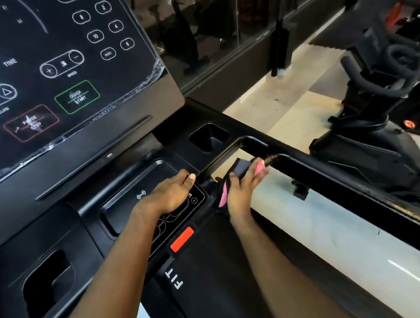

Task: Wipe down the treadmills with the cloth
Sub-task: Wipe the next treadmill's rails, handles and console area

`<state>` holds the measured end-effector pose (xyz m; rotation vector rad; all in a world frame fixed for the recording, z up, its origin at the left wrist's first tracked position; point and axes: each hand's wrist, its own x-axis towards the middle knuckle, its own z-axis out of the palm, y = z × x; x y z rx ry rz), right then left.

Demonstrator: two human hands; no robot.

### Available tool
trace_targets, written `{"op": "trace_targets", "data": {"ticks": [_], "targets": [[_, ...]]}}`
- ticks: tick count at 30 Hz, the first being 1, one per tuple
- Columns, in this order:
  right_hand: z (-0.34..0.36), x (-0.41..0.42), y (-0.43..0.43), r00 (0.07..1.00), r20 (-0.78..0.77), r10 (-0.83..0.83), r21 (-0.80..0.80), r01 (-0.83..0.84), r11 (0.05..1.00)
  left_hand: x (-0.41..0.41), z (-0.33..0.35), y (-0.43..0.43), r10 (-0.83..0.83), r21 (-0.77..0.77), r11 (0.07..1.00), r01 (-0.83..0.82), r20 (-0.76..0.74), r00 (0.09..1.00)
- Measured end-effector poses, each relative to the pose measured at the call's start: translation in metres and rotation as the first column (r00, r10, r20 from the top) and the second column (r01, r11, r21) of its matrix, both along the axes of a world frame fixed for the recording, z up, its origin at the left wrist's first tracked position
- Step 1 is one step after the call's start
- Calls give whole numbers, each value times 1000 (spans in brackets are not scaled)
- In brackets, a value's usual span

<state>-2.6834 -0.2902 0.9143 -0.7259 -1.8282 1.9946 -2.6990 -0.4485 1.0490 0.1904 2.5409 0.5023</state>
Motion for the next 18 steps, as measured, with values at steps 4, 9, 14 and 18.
{"op": "trace_targets", "data": {"ticks": [4, 9, 14, 18], "targets": [[20, -24, 14, 944, 177, -277, -377, 325, 867, 0, -3, -3, -33, 21, 999, 34, -15, 999], [20, -71, 71, 817, 426, -390, -299, 533, 791, -2, -10, -5, -80, 17, 996, 82, -77, 994], [16, -60, 56, 835, 416, -360, -199, 470, 860, 2, -7, -3, -102, 34, 994, 107, -123, 987], [11, -39, 19, 877, 404, -259, -251, 379, 891, 3, -7, -4, -116, 19, 993, 120, -143, 983]]}}
